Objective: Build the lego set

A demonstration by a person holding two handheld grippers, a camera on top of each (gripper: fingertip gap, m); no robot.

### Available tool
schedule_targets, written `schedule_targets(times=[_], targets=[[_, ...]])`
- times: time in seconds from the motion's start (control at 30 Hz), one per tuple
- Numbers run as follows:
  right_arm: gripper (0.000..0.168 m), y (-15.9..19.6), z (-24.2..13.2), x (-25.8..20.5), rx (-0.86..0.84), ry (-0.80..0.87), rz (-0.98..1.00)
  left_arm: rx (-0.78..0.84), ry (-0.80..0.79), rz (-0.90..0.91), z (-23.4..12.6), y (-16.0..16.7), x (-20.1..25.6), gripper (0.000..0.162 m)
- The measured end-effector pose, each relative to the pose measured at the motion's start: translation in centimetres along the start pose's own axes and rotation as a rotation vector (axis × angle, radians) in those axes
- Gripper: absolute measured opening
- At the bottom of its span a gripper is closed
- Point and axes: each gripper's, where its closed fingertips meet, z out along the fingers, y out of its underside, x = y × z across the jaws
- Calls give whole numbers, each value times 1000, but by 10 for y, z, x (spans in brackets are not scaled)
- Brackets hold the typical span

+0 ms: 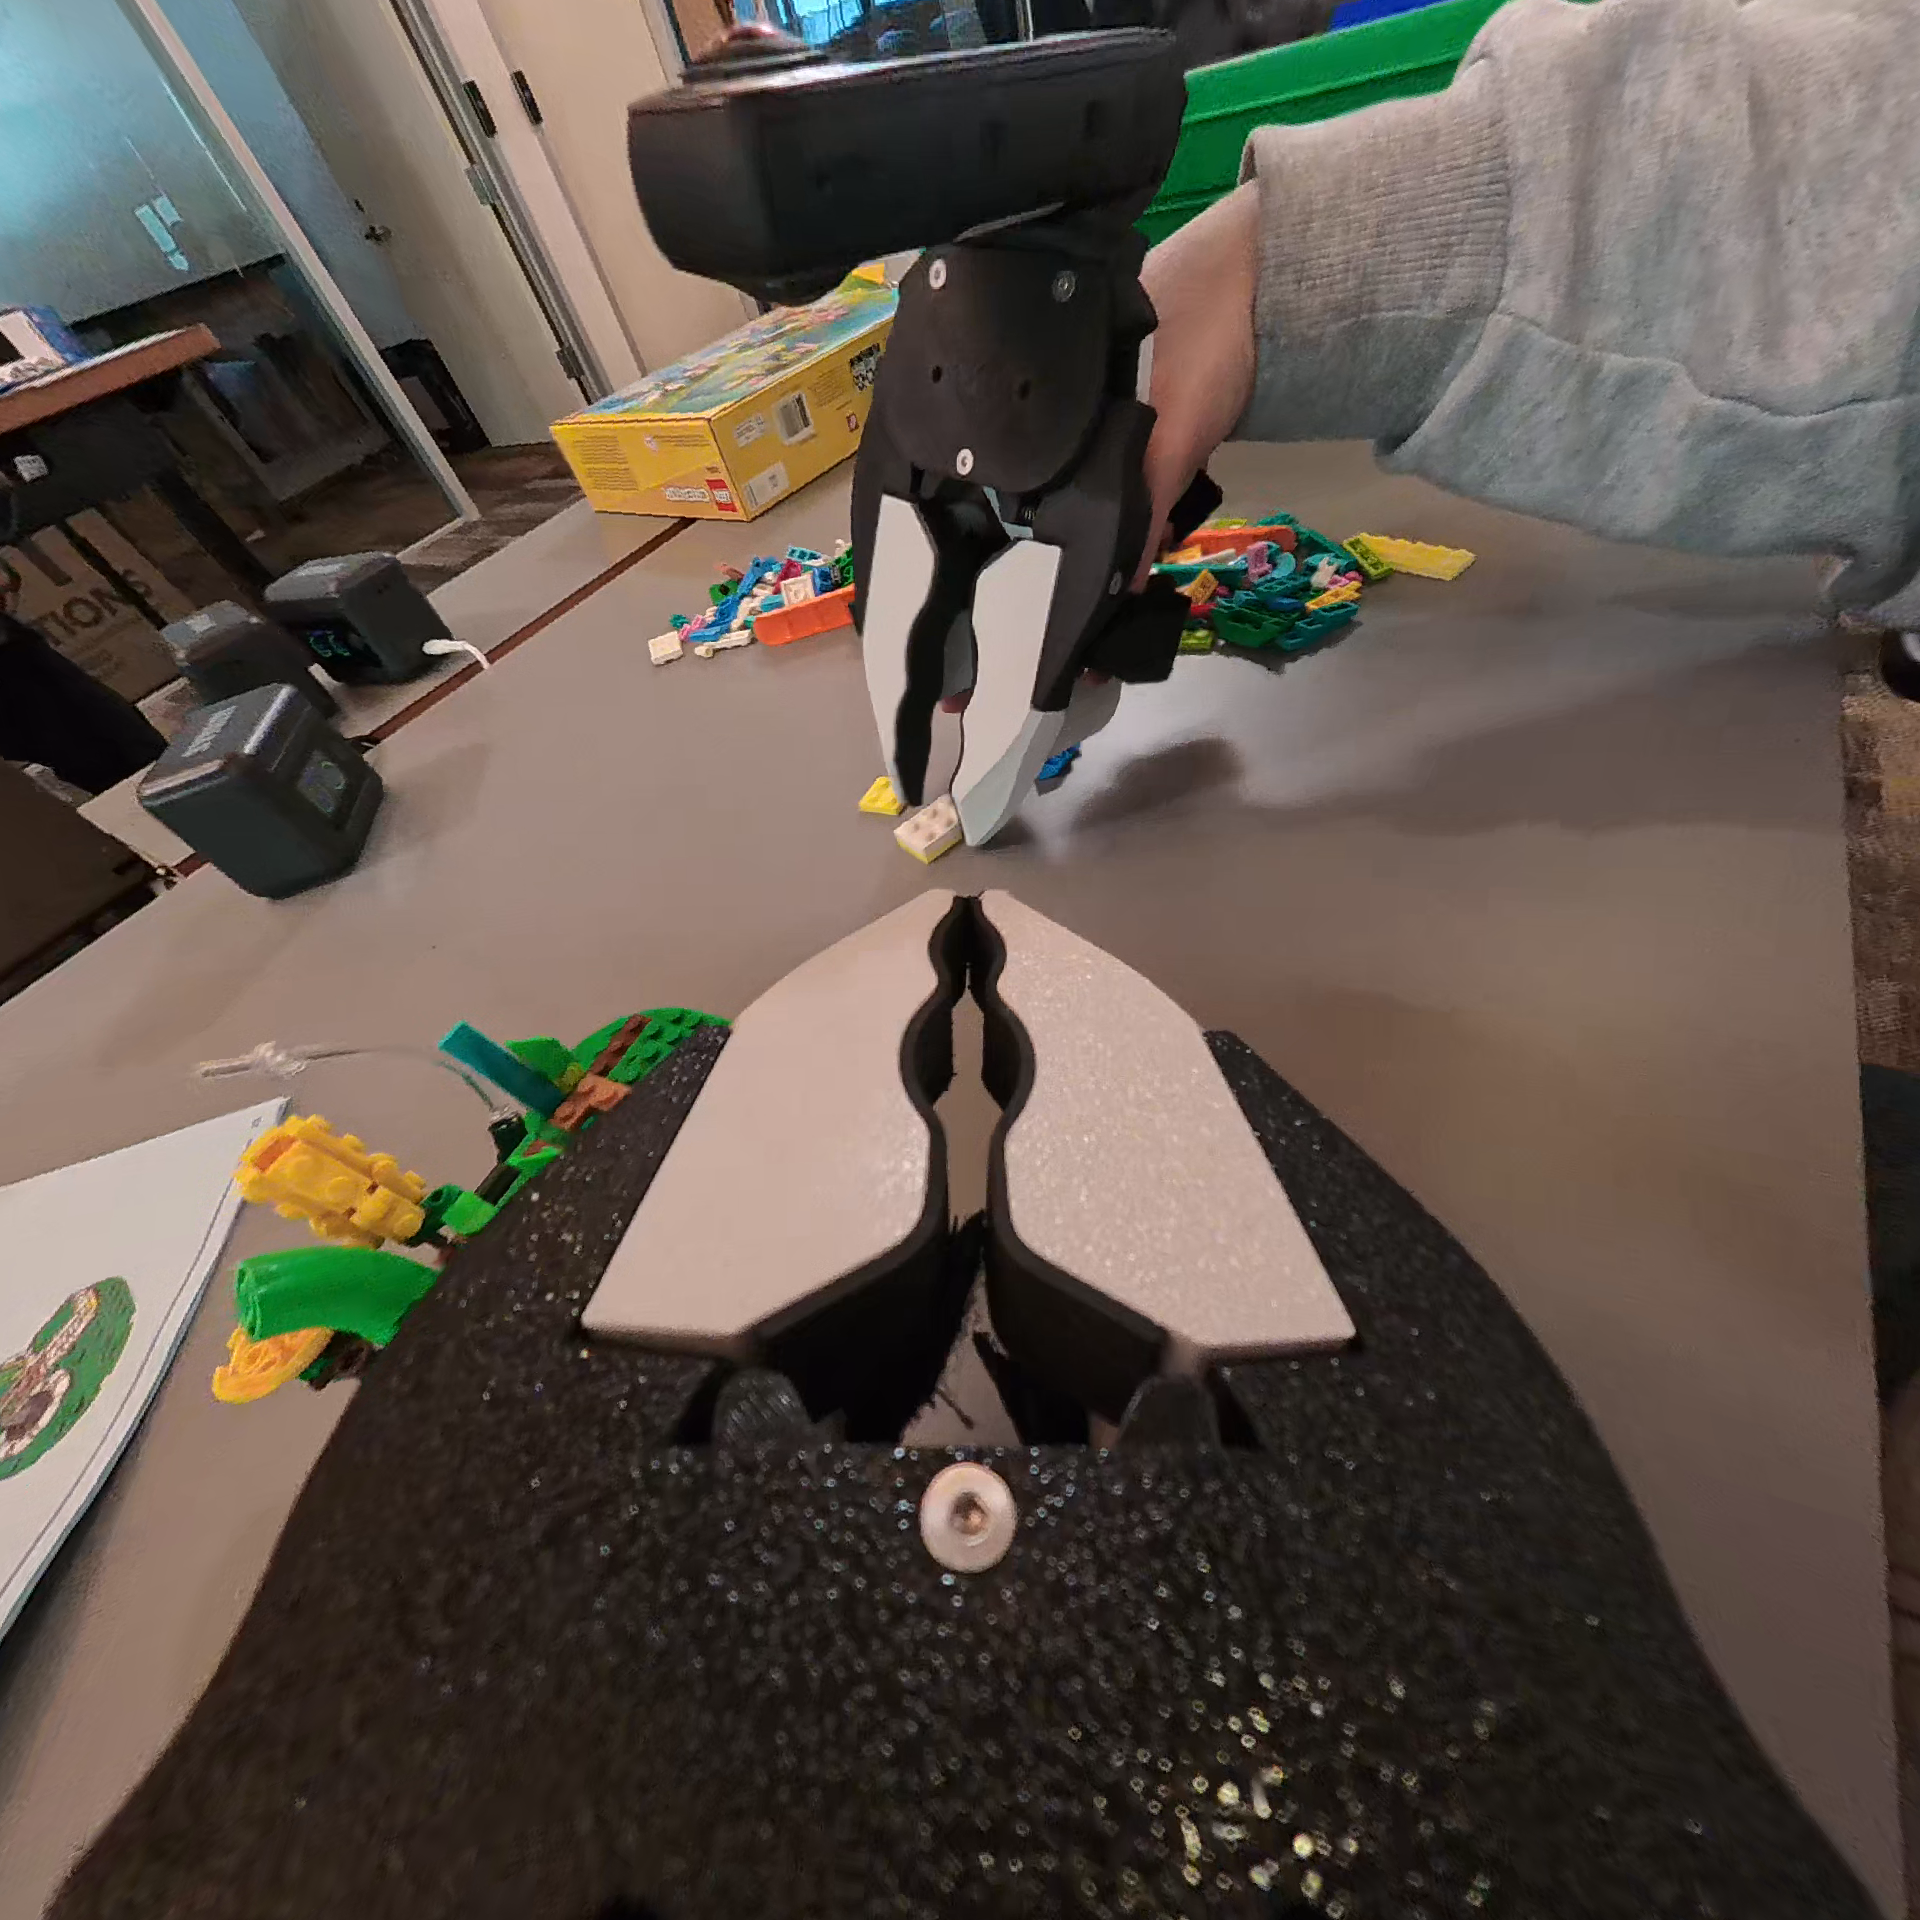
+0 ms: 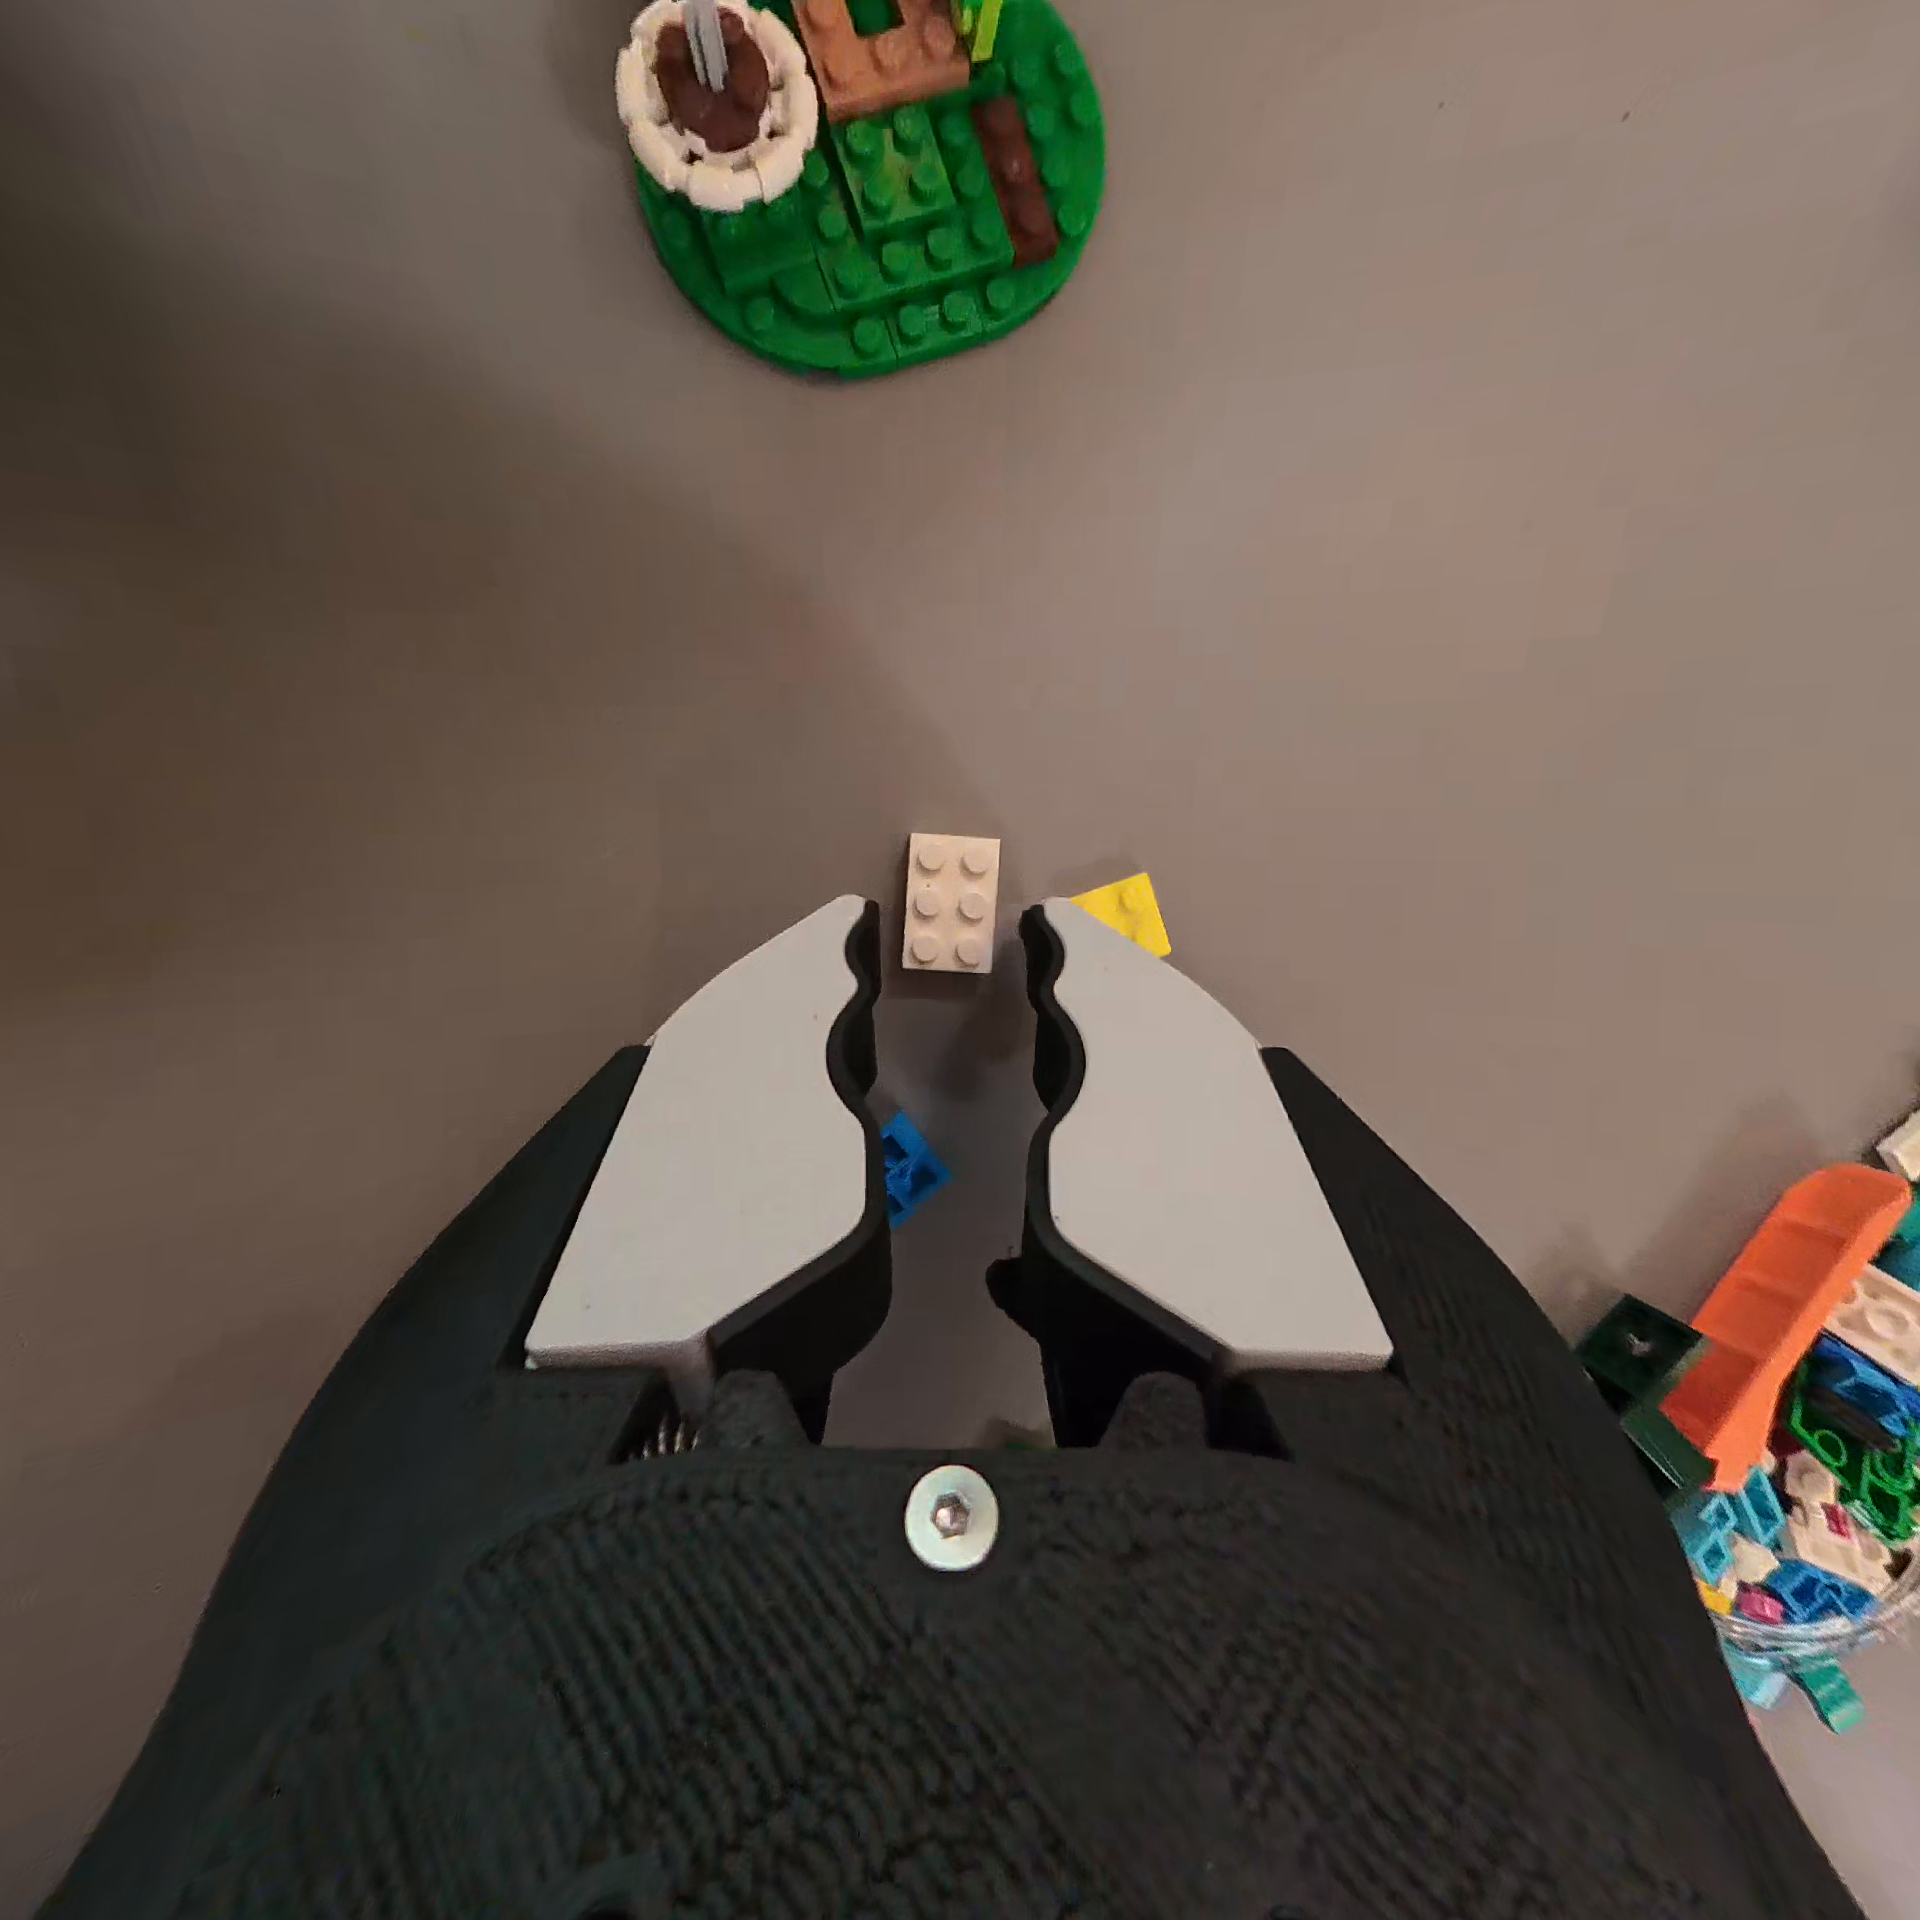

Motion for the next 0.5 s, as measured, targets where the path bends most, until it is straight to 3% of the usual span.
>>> schedule_targets(times=[0.1, 0.4, 0.5], targets=[[16, 0, 1, -2, -21, -26, -9, 13, 3, -26, -6, -1, -5, 0], [15, -12, 4, -17, 20, -87, -40, 13, -15, -58, -16, 6, -18, 0], [15, -22, 3, -26, 60, -81, -70, -15, 62, -93, -18, 11, -11, 0]])
